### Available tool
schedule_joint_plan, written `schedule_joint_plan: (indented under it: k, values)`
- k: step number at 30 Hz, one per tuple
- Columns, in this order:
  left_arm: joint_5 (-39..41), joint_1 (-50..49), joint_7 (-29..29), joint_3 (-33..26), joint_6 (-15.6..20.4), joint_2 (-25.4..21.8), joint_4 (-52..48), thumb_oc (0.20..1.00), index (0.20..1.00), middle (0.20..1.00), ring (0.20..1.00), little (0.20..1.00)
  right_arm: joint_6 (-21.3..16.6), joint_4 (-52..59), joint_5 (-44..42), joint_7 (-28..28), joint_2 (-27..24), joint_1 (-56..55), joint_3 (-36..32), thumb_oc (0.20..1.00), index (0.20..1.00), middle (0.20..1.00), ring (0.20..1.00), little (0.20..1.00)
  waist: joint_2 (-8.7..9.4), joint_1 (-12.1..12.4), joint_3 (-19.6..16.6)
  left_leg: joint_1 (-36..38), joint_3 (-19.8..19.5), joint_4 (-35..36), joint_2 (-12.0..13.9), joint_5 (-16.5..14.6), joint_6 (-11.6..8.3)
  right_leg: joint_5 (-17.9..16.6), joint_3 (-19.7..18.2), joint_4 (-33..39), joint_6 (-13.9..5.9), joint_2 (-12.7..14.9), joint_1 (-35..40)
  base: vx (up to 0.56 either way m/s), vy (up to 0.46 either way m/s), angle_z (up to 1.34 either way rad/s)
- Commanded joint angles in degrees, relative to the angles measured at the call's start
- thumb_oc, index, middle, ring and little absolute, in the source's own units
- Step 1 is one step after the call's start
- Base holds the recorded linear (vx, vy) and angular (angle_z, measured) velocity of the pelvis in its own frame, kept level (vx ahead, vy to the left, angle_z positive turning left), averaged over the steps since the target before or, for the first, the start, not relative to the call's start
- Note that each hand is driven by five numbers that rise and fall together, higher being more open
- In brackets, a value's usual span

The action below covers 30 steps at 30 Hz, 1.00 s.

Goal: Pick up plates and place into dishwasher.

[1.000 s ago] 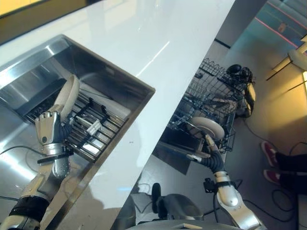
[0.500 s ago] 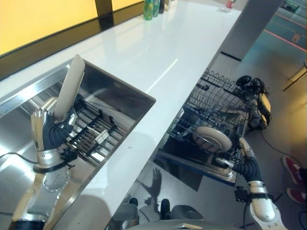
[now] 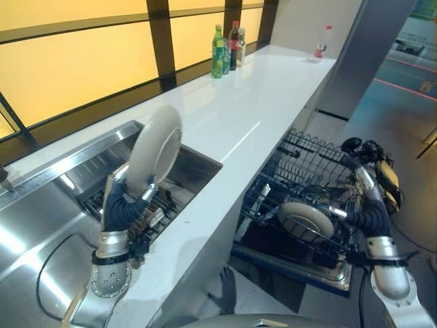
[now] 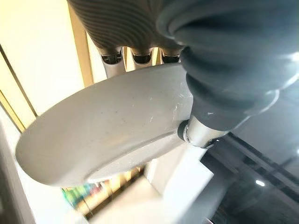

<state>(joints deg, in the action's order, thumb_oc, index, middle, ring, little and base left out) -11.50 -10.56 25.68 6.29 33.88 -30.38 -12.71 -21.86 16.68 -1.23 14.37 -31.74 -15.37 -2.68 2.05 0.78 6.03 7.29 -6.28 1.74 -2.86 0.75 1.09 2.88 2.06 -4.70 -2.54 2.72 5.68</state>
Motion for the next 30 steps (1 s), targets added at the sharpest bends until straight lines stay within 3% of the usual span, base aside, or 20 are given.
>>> schedule_joint_plan:
  k: [1, 4, 10, 15, 24, 30]
  values:
    - [6.0, 10.1, -3.8, 1.8, 5.6, -0.7, -4.4, 0.2, 0.2, 0.2, 0.2, 0.2, -4.7, 3.8, -2.1, 0.0, -5.2, 9.4, 1.0, 1.0, 1.0, 1.0, 1.0, 1.0, -1.75, -0.3, -3.1, -0.6, 1.1, -0.2, 1.9, -0.5, -3.6, -0.4, 0.3, 1.2, -4.02, -1.6, 0.2, -0.25, 0.052, 0.04]
    - [10.5, 14.7, -8.5, 4.2, 6.7, -1.8, -5.3, 0.2, 0.2, 0.2, 0.2, 0.2, -4.7, 3.5, -0.8, -0.9, -6.2, 14.6, 3.4, 1.0, 1.0, 1.0, 1.0, 1.0, -2.41, -0.2, -3.9, -0.8, 0.5, 0.5, 1.7, -0.2, -3.39, -0.3, 0.6, 1.7, -3.56, -1.6, 0.3, -0.21, 0.052, 0.05]
    - [25.3, 22.6, -26.8, 10.4, 3.2, -4.4, -4.9, 0.2, 0.2, 0.2, 0.2, 0.2, -4.9, 2.3, -4.9, -6.4, -8.3, 23.3, 7.8, 1.0, 1.0, 1.0, 1.0, 1.0, -2.92, -0.2, -5.1, -0.9, 0.2, 1.1, 1.3, -0.2, -2.94, -0.4, 0.9, 2.5, -3.09, -1.7, 0.4, -0.17, 0.039, 0.19]
    - [31.7, 27.4, -34.7, 13.6, 0.6, -8.1, -6.2, 0.2, 0.2, 0.2, 0.2, 0.2, -4.4, 1.1, -8.9, -10.4, -10.4, 27.8, 10.5, 1.0, 1.0, 1.0, 1.0, 1.0, -3.19, -0.3, -6.0, -1.0, 0.4, 1.6, 1.1, 0.1, -2.69, -0.6, 0.9, 3.0, -2.91, -1.7, 0.3, -0.1, 0.031, 0.06]
    - [37.9, 32.3, -44.2, 16.4, -2.7, -13.6, -7.0, 0.2, 0.2, 0.2, 0.2, 0.2, -4.2, -0.1, -12.6, -12.4, -11.9, 31.1, 12.0, 1.0, 1.0, 1.0, 1.0, 1.0, -3.33, -0.4, -7.0, -0.8, 1.2, 2.0, 0.9, -0.5, -2.27, -0.4, 1.2, 3.8, -2.94, -1.4, 0.8, -0.04, 0.008, 0.03]
    - [39.6, 32.9, -45.2, 16.0, -3.0, -16.2, -7.2, 0.2, 0.2, 0.2, 0.2, 0.2, -3.8, 0.3, -16.5, -16.3, -12.3, 30.5, 11.5, 1.0, 1.0, 1.0, 1.0, 1.0, -3.45, -0.7, -7.4, -0.8, 1.9, 2.0, 0.9, -0.8, -2.1, -0.4, 1.3, 3.8, -3.22, -1.0, 0.6, -0.01, 0.0, 0.0]
